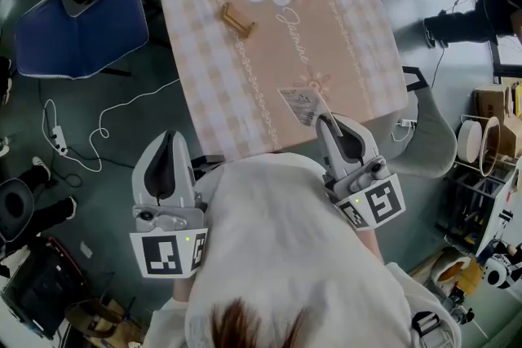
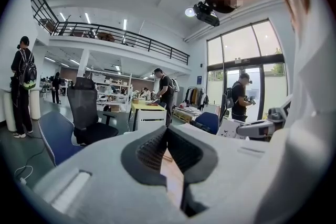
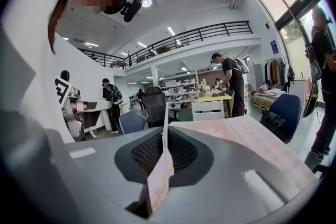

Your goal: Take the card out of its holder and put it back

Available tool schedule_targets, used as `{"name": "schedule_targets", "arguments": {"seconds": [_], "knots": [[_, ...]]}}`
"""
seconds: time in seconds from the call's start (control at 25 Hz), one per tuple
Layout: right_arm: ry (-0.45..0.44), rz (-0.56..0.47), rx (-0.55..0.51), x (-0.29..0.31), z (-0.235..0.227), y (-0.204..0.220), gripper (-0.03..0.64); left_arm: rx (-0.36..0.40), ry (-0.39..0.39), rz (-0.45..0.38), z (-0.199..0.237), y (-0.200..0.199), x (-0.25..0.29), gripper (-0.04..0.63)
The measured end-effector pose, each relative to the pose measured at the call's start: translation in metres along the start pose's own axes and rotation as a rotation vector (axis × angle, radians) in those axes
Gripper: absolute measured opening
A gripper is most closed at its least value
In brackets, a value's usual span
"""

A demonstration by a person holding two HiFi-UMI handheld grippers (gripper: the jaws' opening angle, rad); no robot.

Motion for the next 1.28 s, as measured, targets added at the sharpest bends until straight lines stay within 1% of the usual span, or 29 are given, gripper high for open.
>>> {"name": "schedule_targets", "arguments": {"seconds": [0.36, 0.56, 0.88, 1.12, 1.28], "knots": [[-0.004, 0.007, 0.004, -0.0002, 0.0015, -0.0005, 0.014, -0.002, 0.001, 0.009, -0.0008, 0.0003, -0.0008, 0.0], [-0.007, 0.008, 0.0, 0.001, 0.0016, 0.0013, 0.014, -0.03, -0.01, 0.015, -0.0018, 0.0024, 0.001, 0.0], [-0.006, 0.01, 0.0, 0.003, 0.0006, 0.0022, 0.014, -0.037, -0.02, 0.007, 0.0006, 0.002, 0.0027, 0.0], [-0.008, 0.009, 0.0, 0.0044, 0.0004, 0.0012, 0.014, -0.028, -0.011, 0.003, 0.0002, 0.0, 0.0034, 0.0], [-0.009, 0.008, 0.0, 0.0044, 0.0005, 0.0004, 0.014, -0.026, 0.0, 0.016, -0.0019, 0.0006, 0.004, 0.0]]}}
Point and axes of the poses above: the fingertips, and each gripper's own axes: x forward along the fingers, z to its left, y out of its underside, the point moved 3 cm from there along -x, backward along the fingers, and after that the axes turned 1 degree about -x, right-handed, at the moved point
